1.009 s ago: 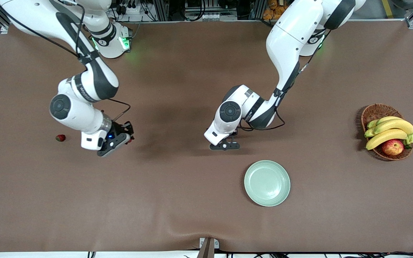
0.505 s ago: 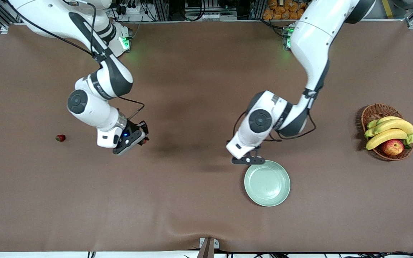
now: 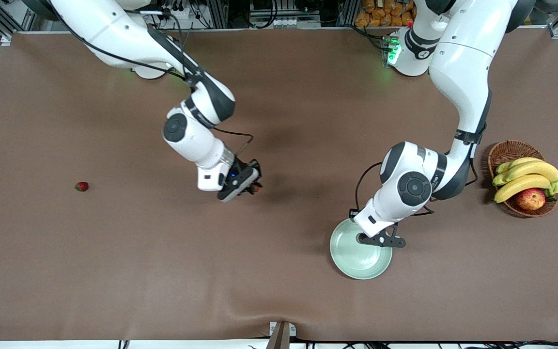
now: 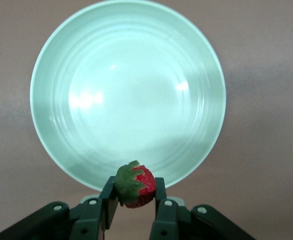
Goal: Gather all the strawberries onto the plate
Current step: 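Drop the strawberry into the plate with the left gripper while the right gripper carries another, then set the second strawberry on the table with the right gripper and open it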
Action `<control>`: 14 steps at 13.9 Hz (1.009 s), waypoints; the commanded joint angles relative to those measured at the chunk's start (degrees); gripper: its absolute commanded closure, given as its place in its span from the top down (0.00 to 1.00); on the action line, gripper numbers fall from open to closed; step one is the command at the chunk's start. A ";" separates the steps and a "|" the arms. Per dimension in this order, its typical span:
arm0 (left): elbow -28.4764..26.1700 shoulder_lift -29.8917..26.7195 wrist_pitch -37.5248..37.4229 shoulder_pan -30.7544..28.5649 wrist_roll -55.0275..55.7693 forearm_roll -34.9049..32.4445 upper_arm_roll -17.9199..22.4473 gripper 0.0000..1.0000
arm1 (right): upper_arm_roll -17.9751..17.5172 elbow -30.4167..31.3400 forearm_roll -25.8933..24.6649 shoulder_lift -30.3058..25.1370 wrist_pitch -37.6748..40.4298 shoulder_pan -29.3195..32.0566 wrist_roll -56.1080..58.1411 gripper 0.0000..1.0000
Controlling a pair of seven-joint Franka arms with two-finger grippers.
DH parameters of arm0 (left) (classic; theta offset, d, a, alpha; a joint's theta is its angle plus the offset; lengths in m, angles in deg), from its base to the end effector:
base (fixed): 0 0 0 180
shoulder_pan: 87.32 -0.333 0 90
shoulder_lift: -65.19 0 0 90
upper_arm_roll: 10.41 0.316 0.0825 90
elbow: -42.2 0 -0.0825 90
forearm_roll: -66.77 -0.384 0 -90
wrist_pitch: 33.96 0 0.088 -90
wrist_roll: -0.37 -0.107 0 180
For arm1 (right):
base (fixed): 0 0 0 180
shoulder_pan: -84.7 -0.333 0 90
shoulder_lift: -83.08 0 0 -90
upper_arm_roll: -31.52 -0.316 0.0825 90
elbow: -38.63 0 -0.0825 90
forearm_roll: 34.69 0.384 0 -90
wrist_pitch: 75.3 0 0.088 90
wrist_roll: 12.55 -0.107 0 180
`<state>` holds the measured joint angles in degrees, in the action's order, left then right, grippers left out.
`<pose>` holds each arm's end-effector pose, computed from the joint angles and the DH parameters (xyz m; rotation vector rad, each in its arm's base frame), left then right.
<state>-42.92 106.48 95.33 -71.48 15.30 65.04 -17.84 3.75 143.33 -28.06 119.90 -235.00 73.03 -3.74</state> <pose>0.6700 -0.2693 0.2553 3.0591 -0.1987 0.0510 0.5515 0.4008 0.2537 -2.5851 -0.8010 -0.3778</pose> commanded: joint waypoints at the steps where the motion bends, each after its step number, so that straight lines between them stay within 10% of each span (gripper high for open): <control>1: 3.12 2.83 2.45 0.42 -0.16 -1.17 -0.31 0.00 | 2.97 -12.48 0.23 8.86 -0.25 -8.33 -5.18 0.00; 5: 2.94 3.97 5.79 0.24 -2.80 -1.26 0.75 0.05 | 17.97 -22.52 0.14 14.14 -0.69 -27.40 -17.76 0.01; 7: 2.94 4.67 6.93 0.24 -2.80 -1.17 0.75 0.38 | 21.61 -22.44 0.14 15.55 -5.59 -30.86 -18.92 0.11; 8: 2.94 4.85 7.12 0.33 -2.71 -1.17 0.75 0.66 | 21.61 -22.53 0.23 15.91 -6.66 -30.87 -18.92 0.25; 9: 2.94 4.85 7.29 0.42 -2.36 -1.17 0.75 0.95 | 21.61 -22.70 0.23 15.82 -6.67 -30.61 -19.01 0.77; 10: 2.94 4.85 7.29 0.59 -1.84 -1.08 0.75 1.00 | 21.70 -22.71 0.23 15.74 -6.84 -30.17 -19.01 1.00; 14: 2.94 3.80 7.20 0.77 -1.39 -0.56 0.57 1.00 | 21.79 -20.52 0.58 11.97 -6.15 -25.35 -18.83 1.00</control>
<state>-40.78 110.60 102.34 -70.91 12.92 65.03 -17.22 25.99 121.61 -27.97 134.40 -242.17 44.79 -22.49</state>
